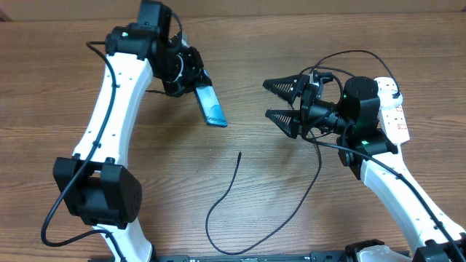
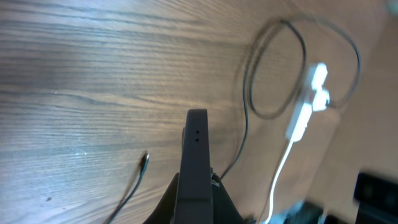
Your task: Plug charger to phone and switch on socket
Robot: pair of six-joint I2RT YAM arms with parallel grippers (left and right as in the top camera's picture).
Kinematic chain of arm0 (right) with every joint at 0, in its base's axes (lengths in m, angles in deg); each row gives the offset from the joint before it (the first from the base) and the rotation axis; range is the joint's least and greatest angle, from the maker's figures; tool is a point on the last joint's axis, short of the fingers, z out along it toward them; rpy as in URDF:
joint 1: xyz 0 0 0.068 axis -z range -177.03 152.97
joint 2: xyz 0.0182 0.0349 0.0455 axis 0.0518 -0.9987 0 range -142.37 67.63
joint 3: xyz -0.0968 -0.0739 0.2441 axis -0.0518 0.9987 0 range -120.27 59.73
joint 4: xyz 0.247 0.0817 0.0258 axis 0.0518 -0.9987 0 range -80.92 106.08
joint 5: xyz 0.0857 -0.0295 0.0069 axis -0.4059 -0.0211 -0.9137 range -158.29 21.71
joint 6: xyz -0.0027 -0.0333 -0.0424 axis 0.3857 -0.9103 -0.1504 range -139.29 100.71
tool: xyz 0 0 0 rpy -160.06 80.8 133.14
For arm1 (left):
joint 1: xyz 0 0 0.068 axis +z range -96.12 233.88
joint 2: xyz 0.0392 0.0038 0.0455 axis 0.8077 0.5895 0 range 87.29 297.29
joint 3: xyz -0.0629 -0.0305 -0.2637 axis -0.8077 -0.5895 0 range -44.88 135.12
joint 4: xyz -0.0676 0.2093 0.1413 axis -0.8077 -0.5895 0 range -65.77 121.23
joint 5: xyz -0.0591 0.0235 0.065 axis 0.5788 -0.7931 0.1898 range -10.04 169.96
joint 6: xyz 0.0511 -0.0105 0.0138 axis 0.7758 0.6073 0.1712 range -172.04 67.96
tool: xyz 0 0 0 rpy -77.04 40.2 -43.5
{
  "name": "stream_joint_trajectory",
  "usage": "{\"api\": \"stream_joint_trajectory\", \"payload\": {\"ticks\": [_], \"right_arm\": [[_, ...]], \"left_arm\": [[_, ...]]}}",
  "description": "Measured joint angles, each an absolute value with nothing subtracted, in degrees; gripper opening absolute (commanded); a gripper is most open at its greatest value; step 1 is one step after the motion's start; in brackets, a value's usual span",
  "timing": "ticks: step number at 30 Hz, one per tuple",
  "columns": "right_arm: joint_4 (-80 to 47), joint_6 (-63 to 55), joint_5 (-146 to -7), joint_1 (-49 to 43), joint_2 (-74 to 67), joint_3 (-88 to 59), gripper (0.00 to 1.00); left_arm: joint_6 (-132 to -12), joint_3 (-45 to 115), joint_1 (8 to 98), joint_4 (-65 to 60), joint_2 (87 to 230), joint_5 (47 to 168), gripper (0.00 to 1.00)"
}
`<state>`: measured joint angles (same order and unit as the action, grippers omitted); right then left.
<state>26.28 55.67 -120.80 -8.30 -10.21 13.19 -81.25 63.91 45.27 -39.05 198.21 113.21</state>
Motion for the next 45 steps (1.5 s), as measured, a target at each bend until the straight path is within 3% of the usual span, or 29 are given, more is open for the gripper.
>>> {"api": "stream_joint_trajectory", "payload": {"ticks": [11, 18, 26, 36, 45], "right_arm": [[23.4, 43.1, -124.9, -8.3, -10.2, 13.1, 0.99], [4.5, 35.0, -121.7, -8.4, -10.2, 8.6, 0.99], [-16.5, 24.8, -104.9, -14.9, -10.1, -4.1, 0.99], [-26.2, 21.7, -83.6, -27.1, -11.2, -6.0, 0.99], [-29.5, 23.5, -74.2, -36.1, -24.5, -6.0, 1.0]], "left_arm": [[-62.2, 63.9, 51.0, -45.8, 198.2, 119.5, 0.04], [-57.6, 63.9, 53.2, -45.5, 198.2, 124.7, 0.04], [-56.0, 63.9, 54.9, -44.5, 198.2, 127.4, 0.04], [-54.6, 63.9, 58.4, -42.4, 198.2, 135.7, 0.04], [-54.6, 63.9, 59.7, -42.0, 198.2, 137.0, 0.04]]}}
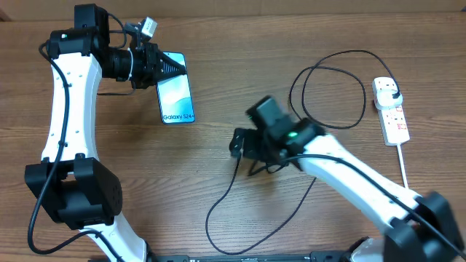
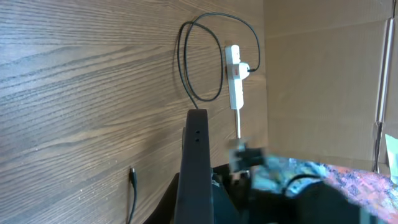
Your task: Plug charger to phone and switch on socket
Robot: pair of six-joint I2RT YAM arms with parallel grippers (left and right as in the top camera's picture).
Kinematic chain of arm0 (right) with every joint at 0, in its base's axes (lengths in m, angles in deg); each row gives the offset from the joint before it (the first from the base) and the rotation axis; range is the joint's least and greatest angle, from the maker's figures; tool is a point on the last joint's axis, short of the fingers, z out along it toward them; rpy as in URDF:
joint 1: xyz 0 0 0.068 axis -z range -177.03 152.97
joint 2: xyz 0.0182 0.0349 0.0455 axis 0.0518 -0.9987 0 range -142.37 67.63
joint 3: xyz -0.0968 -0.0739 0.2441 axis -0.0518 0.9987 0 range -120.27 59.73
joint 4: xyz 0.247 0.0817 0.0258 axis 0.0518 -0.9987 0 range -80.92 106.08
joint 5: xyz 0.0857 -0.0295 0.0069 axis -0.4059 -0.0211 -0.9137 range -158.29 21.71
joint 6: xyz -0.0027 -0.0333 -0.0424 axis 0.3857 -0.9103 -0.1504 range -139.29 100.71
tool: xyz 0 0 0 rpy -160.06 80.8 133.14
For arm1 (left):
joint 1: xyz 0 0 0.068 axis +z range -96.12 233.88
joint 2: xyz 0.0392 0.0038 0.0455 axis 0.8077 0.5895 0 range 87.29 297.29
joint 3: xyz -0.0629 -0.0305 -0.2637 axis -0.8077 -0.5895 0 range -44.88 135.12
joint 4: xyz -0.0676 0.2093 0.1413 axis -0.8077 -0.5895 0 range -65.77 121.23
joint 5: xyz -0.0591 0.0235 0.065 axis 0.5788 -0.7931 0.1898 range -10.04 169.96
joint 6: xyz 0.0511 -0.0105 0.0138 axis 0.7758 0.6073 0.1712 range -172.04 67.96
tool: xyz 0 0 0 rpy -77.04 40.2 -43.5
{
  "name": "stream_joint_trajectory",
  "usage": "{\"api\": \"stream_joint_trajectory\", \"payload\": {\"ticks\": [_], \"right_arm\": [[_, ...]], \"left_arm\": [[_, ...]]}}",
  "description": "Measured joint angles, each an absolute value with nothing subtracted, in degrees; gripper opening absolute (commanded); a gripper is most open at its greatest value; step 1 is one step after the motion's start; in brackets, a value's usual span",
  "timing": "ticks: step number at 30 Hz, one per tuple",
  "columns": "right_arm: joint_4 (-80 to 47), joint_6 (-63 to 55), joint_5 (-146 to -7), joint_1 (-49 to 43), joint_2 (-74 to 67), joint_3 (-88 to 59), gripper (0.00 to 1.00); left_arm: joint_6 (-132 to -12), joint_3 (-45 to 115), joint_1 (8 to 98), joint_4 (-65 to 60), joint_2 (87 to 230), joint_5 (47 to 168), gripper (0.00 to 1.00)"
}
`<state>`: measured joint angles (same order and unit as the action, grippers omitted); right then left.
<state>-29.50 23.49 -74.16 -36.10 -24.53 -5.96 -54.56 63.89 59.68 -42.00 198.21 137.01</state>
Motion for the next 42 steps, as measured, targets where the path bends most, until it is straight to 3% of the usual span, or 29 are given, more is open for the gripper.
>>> {"api": "stream_joint_trajectory", "payload": {"ticks": [10, 31, 42], "right_arm": [[-28.8, 28.7, -68.2, -42.3, -31.1, -6.0, 0.99], [-37.1, 35.8, -63.9, -42.5, -38.4, -14.2, 0.99], [-36.8, 36.2, -63.6, -43.3, -38.9, -14.2, 0.94]], "left_arm": [[-54.6, 63.9, 62.7, -42.0, 198.2, 137.2, 0.04], [-54.6, 63.9, 65.3, -40.3, 198.2, 137.4, 0.04], [-54.6, 63.9, 65.3, -40.3, 198.2, 137.4, 0.04]]}}
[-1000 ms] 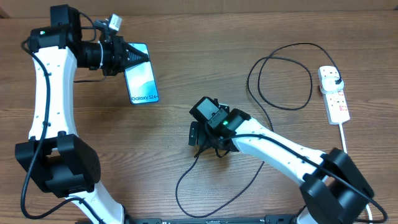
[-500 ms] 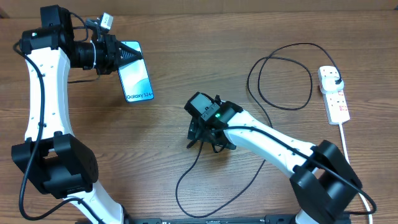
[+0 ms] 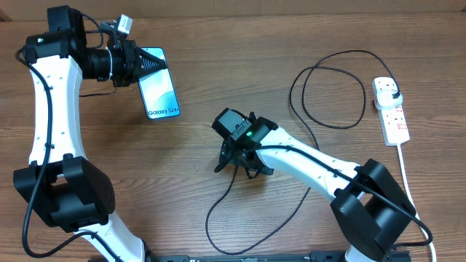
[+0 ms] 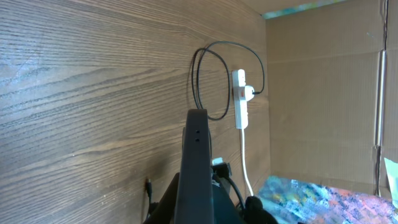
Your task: Plug charger to phone and switch on socket
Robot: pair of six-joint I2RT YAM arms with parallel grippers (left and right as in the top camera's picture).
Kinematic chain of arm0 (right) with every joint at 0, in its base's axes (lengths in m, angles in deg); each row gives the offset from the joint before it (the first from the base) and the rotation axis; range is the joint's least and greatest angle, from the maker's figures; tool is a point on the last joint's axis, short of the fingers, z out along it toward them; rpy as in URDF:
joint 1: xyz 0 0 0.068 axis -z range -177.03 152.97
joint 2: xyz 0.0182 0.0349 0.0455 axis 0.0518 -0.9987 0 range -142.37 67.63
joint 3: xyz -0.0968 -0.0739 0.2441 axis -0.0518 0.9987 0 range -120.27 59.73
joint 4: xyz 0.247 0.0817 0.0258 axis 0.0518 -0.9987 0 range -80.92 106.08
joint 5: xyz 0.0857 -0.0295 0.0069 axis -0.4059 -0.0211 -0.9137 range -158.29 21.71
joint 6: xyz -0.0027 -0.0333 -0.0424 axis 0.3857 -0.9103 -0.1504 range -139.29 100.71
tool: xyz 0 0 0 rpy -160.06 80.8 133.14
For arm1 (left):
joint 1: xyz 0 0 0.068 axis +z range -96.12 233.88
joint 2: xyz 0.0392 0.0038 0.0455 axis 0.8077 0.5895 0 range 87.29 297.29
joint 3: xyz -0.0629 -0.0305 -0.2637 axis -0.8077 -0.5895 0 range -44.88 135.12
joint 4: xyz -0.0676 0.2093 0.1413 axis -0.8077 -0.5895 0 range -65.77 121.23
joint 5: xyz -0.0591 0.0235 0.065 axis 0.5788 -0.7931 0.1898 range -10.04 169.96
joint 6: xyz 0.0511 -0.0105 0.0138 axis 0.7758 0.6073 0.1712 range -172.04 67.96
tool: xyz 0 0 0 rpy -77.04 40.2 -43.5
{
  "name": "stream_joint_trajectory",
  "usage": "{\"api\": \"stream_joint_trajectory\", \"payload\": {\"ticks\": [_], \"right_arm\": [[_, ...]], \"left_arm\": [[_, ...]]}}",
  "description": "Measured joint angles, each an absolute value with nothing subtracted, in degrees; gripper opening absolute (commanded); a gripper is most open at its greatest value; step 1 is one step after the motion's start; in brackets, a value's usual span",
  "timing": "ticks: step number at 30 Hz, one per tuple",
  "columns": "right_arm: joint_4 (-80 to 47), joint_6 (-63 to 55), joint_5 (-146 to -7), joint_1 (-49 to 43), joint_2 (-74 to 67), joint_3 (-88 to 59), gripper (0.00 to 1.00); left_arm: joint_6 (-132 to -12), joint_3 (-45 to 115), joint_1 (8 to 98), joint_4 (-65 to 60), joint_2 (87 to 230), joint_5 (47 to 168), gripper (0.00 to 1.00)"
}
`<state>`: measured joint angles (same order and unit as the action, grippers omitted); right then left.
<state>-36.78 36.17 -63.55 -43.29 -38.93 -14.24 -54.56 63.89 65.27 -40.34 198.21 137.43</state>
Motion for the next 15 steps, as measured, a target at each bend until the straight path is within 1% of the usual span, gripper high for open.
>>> {"api": "stream_joint_trajectory", "payload": {"ticks": [15], "right_arm": [[-35.3, 36.2, -63.5, -44.8, -39.7, -14.2, 0.93]], "left_arm": [[-54.6, 63.9, 65.3, -40.5, 198.2, 137.4, 0.04]]}}
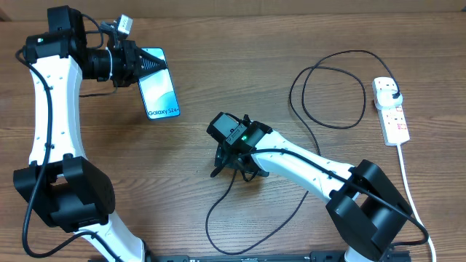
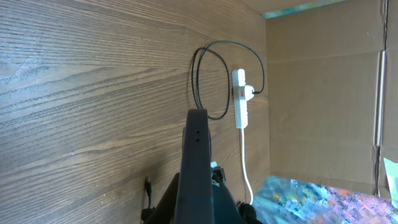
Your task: Plug charger to phone and switch on socket
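Observation:
A phone [image 1: 162, 93] with a lit blue screen reading Galaxy S24 is held above the table at the far left, my left gripper [image 1: 148, 70] shut on its top end. The left wrist view shows the phone [image 2: 197, 155] edge-on, its bottom edge towards the camera. The black charger cable [image 1: 218, 204] loops over the table to a white socket strip [image 1: 391, 116] at the far right, where it is plugged in. My right gripper [image 1: 237, 172] points down at mid-table, open, a finger on either side of the cable's free end [image 2: 147, 184].
The socket strip [image 2: 240, 102] has its own white lead [image 1: 408, 182] running to the near right edge. A loop of black cable [image 1: 328, 87] lies left of the strip. A cardboard wall [image 2: 323, 81] stands beyond the table.
My right gripper has shifted slightly to the left over the cable's free end. The left arm and the phone have not moved.
First my left gripper held the phone tilted near mid-table while the right gripper hung open by the socket strip. Then the phone was at the far left and the right arm stretched to the cable's free end. Now the right gripper stands astride that end.

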Robot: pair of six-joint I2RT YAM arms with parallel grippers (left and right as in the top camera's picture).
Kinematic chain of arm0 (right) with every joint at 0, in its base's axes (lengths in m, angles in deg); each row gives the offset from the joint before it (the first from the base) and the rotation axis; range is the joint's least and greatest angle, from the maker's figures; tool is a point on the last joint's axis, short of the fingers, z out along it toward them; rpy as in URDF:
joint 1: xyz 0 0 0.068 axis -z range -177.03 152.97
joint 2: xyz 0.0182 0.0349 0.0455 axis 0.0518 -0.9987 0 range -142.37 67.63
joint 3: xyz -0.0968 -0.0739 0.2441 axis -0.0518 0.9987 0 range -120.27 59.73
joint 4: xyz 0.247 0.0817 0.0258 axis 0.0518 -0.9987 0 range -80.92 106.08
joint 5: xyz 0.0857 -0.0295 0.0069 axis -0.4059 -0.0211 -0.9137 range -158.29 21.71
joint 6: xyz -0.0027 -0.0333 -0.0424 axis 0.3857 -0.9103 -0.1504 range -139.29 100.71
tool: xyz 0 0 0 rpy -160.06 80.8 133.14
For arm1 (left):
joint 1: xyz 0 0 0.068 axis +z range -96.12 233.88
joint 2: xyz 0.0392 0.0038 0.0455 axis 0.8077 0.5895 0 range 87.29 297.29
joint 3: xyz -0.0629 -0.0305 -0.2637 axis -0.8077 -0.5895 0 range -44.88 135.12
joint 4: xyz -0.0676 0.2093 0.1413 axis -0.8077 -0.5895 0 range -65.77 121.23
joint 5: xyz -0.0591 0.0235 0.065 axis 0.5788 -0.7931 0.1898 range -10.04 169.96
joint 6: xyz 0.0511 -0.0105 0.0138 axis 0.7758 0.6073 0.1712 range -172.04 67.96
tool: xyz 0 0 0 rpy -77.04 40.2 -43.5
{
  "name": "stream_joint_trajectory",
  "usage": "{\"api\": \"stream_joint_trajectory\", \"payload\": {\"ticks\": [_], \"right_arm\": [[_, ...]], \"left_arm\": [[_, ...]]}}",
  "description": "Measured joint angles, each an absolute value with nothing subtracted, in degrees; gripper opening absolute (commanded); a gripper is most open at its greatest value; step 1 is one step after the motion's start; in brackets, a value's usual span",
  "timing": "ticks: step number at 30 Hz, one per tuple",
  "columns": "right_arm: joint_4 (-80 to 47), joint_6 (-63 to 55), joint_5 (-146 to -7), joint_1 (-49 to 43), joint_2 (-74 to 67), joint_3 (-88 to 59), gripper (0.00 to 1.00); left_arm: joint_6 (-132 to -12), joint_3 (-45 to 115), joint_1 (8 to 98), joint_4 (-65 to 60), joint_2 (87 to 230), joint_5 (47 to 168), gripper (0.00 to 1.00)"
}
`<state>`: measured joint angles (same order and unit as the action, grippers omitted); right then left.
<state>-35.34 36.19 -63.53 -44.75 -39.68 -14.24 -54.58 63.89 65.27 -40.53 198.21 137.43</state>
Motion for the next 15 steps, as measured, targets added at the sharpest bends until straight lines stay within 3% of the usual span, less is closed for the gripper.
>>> {"api": "stream_joint_trajectory", "payload": {"ticks": [7, 15], "right_arm": [[-34.5, 36.2, -63.6, -44.8, -41.6, -14.2, 0.92], [-34.4, 36.2, -63.8, -44.8, -42.1, -14.2, 0.82]], "left_arm": [[-54.6, 63.9, 65.3, -40.6, 198.2, 137.4, 0.04], [-54.6, 63.9, 65.3, -40.8, 198.2, 137.4, 0.04]]}}
